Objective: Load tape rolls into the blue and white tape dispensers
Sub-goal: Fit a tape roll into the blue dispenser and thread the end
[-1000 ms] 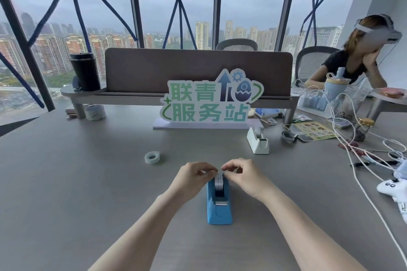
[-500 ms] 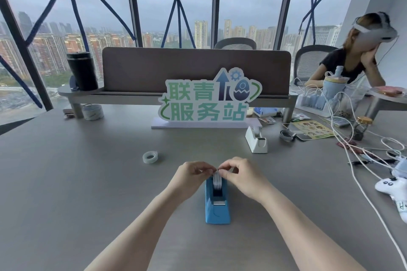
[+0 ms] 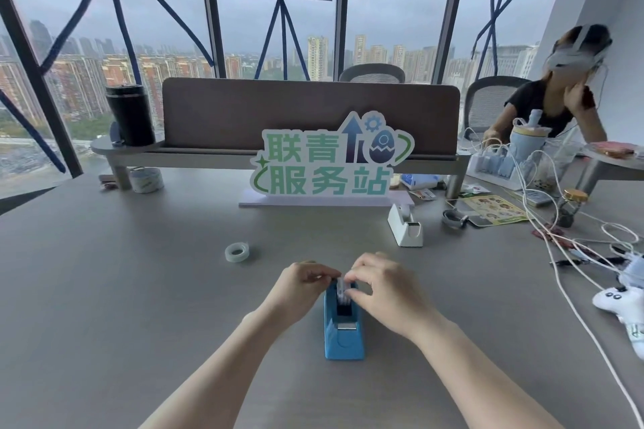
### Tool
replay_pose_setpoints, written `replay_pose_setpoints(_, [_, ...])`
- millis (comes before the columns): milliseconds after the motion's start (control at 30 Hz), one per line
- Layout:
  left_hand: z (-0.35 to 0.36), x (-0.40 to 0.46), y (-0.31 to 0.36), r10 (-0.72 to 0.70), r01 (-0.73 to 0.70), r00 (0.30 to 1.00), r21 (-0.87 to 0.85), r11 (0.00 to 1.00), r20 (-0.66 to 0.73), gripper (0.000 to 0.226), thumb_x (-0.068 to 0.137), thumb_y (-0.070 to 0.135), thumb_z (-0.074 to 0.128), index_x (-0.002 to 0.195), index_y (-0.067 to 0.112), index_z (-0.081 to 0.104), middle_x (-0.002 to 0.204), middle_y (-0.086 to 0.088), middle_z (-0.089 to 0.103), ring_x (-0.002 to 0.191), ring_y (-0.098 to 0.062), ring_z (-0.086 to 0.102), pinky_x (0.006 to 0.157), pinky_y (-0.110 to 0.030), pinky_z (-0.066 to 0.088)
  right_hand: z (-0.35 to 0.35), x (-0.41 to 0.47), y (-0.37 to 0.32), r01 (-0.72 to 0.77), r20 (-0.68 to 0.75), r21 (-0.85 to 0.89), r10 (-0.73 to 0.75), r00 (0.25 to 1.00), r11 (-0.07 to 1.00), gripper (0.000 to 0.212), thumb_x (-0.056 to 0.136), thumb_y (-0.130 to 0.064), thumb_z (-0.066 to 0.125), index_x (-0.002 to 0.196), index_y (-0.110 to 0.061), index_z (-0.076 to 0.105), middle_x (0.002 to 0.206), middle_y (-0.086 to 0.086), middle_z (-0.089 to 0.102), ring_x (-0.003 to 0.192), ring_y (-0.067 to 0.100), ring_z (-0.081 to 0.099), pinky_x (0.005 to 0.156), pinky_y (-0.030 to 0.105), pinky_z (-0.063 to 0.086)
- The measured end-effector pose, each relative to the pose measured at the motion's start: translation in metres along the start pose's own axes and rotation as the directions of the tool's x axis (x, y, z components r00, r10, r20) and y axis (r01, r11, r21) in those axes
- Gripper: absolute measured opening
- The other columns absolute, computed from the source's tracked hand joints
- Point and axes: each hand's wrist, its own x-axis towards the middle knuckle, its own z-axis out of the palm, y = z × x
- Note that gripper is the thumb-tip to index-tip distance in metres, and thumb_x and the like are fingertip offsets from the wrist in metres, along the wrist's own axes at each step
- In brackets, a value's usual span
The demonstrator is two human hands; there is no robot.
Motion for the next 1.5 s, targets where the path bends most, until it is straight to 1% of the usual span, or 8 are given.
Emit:
replay_pose_setpoints(233, [0.0, -0.005, 0.003, -0.051, 0.052, 0.999, -0.057, 0.997, 0.018, 0.041, 0.08, 0.001, 0.049, 0.108, 0.021, 0.072, 0.111, -0.001, 0.07, 0.105, -0.016, 0.064, 0.096, -0.028, 0.049, 0.003, 0.003, -0.005, 0.101, -0.085, -0.128, -0.112, 0.99, 0.987, 0.005, 0.078, -0.026, 0.073, 0.073, -0.025, 0.073, 0.075, -0.011, 0.065, 0.07, 0.013, 0.06, 0.052, 0.026, 0.048])
replay_pose_setpoints(400, [-0.006, -0.018, 0.008, -0.037, 0.06, 0.987, -0.146, 0.988, 0.158, 0.066, 0.058, 0.014, 0.045, 0.12, 0.026, 0.063, 0.12, 0.007, 0.064, 0.113, -0.008, 0.054, 0.084, -0.016, 0.041, 0.0, 0.001, -0.009, 0.096, -0.076, -0.136, -0.107, 0.991, 0.986, 0.009, 0.082, -0.025, 0.063, 0.075, -0.023, 0.069, 0.077, -0.01, 0.066, 0.072, 0.013, 0.06, 0.053, 0.029, 0.051])
replay_pose_setpoints(633, [-0.006, -0.025, 0.012, -0.031, 0.054, 0.986, -0.141, 0.988, 0.163, 0.06, 0.065, 0.003, 0.043, 0.117, 0.026, 0.064, 0.117, 0.006, 0.061, 0.113, -0.008, 0.053, 0.074, 0.002, 0.039, -0.002, -0.002, -0.013, 0.105, -0.04, -0.14, -0.112, 0.993, 0.985, 0.01, 0.08, -0.024, 0.062, 0.071, -0.023, 0.065, 0.077, -0.01, 0.063, 0.071, 0.013, 0.058, 0.05, 0.026, 0.047])
replay_pose_setpoints(800, [-0.003, -0.024, 0.008, -0.014, 0.03, 0.989, -0.113, 0.993, 0.144, 0.063, 0.071, -0.009, 0.04, 0.118, 0.027, 0.064, 0.121, 0.005, 0.06, 0.116, -0.013, 0.054, 0.084, -0.012, 0.041, -0.002, -0.017, -0.016, 0.091, -0.039, -0.129, -0.096, 0.995, 0.987, 0.01, 0.08, -0.025, 0.066, 0.071, -0.024, 0.069, 0.073, -0.009, 0.058, 0.07, 0.012, 0.057, 0.048, 0.029, 0.05])
replay_pose_setpoints(900, [-0.001, -0.024, 0.009, -0.009, 0.022, 0.992, -0.107, 0.994, 0.124, 0.061, 0.075, -0.01, 0.038, 0.116, 0.026, 0.065, 0.116, 0.01, 0.059, 0.109, -0.004, 0.055, 0.08, -0.003, 0.041, 0.0, -0.026, -0.019, 0.07, -0.05, -0.139, -0.077, 0.996, 0.988, 0.012, 0.082, -0.026, 0.063, 0.071, -0.023, 0.068, 0.073, -0.009, 0.057, 0.07, 0.012, 0.057, 0.049, 0.032, 0.052])
replay_pose_setpoints(967, [0.001, -0.024, 0.008, 0.001, 0.012, 0.993, -0.107, 0.994, 0.117, 0.06, 0.077, -0.008, 0.038, 0.114, 0.03, 0.065, 0.115, 0.012, 0.059, 0.109, -0.003, 0.055, 0.083, -0.005, 0.043, 0.002, -0.032, -0.021, 0.067, -0.058, -0.144, -0.076, 0.995, 0.987, 0.015, 0.082, -0.027, 0.06, 0.071, -0.023, 0.068, 0.072, -0.009, 0.056, 0.068, 0.012, 0.056, 0.049, 0.032, 0.051])
replay_pose_setpoints(1100, [0.003, -0.023, 0.004, 0.018, -0.008, 0.995, -0.104, 0.995, 0.098, 0.058, 0.079, -0.003, 0.042, 0.101, 0.045, 0.064, 0.113, 0.013, 0.06, 0.107, -0.007, 0.059, 0.093, -0.025, 0.049, 0.002, -0.039, -0.028, 0.052, -0.093, -0.141, -0.065, 0.994, 0.989, 0.02, 0.082, -0.028, 0.053, 0.068, -0.023, 0.066, 0.069, -0.008, 0.055, 0.064, 0.012, 0.055, 0.048, 0.028, 0.049])
replay_pose_setpoints(1500, [0.004, -0.024, 0.008, 0.01, -0.002, 0.997, -0.107, 0.994, 0.071, 0.05, 0.074, 0.011, 0.042, 0.095, 0.05, 0.065, 0.112, 0.018, 0.061, 0.11, -0.006, 0.058, 0.1, -0.031, 0.047, -0.002, -0.058, -0.039, 0.064, -0.126, -0.149, -0.083, 0.989, 0.987, 0.024, 0.084, -0.03, 0.052, 0.063, -0.022, 0.059, 0.069, -0.007, 0.051, 0.048, 0.012, 0.048, 0.042, 0.023, 0.042])
